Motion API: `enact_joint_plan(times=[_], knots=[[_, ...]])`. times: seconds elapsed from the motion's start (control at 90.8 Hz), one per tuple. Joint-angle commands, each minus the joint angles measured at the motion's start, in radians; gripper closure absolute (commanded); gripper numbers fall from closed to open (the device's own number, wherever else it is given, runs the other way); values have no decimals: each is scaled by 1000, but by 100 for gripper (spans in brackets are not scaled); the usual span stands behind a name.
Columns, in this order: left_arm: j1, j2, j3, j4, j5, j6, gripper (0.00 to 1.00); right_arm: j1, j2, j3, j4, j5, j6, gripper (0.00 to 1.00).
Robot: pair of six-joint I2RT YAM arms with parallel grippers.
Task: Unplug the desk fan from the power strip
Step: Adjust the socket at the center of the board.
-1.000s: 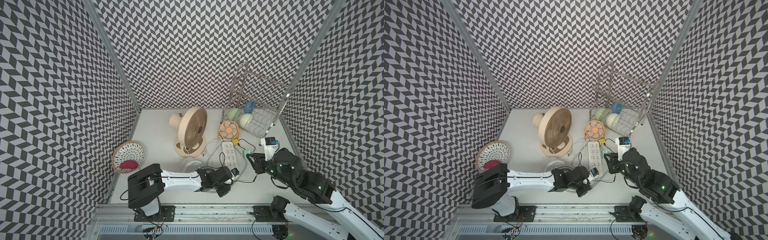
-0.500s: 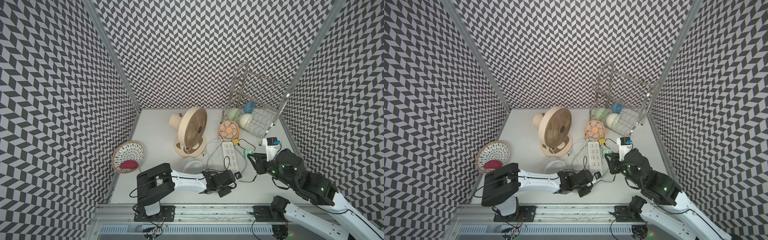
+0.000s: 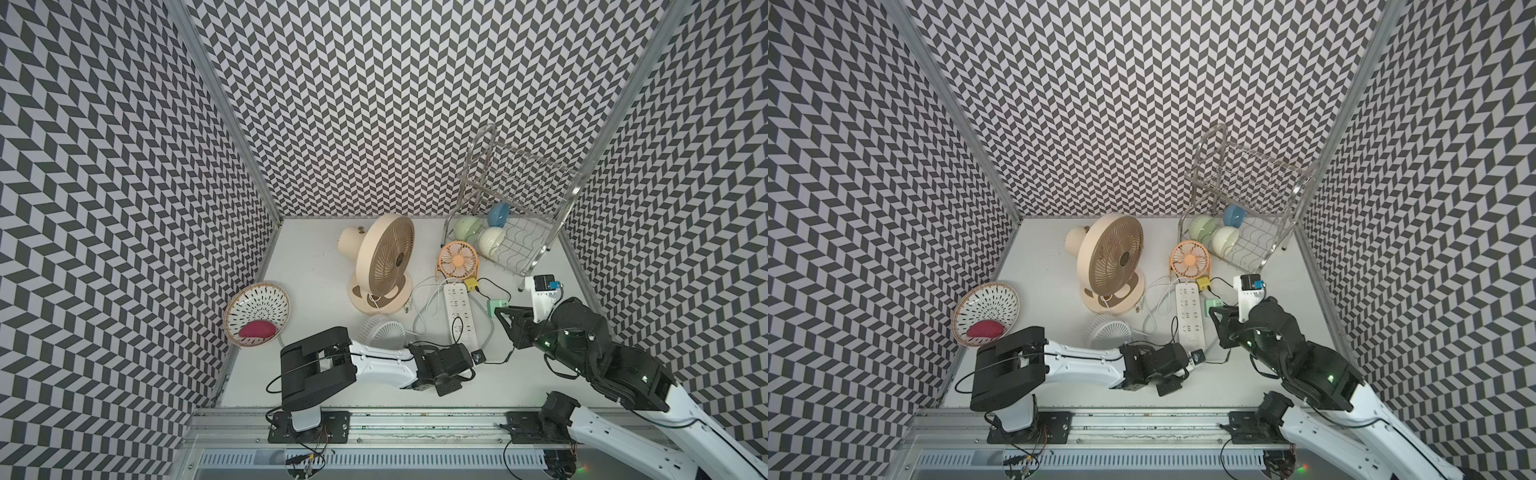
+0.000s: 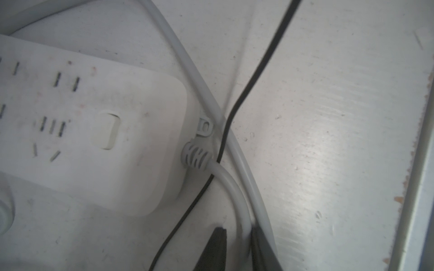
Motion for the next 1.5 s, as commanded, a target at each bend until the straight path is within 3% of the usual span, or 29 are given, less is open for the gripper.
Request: enact_joint_plan(times=[0.0,0.22,0.661,0.826,1.002,1.201,1.245,1.366,1.487], knots=[[-12,55,9,-45,-60,30,79,3,-12,36,56,16,-7,86],[-14,32,-3,-19,-83,11,100,3,-20,47,43,28,-4,86],[68,-216,-95,144,-13,-90,100,3,-48,39,12,-49,-20,86],[137,-250,-101,186,81,-122,100,2,-47,17,88,-250,-75,86],[169,-156,-55,209,136,-109,100,3,-23,26,239,-553,-74,86],[170,-78,-19,248,173,-132,100,3,-6,101,372,-728,-10,85],[170,-78,-23,258,171,-140,95,3,-7,113,386,-739,2,85],[170,-97,-48,276,160,-157,68,3,-8,133,406,-734,9,83],[169,-184,-103,296,137,-175,51,2,6,134,401,-729,-8,82]])
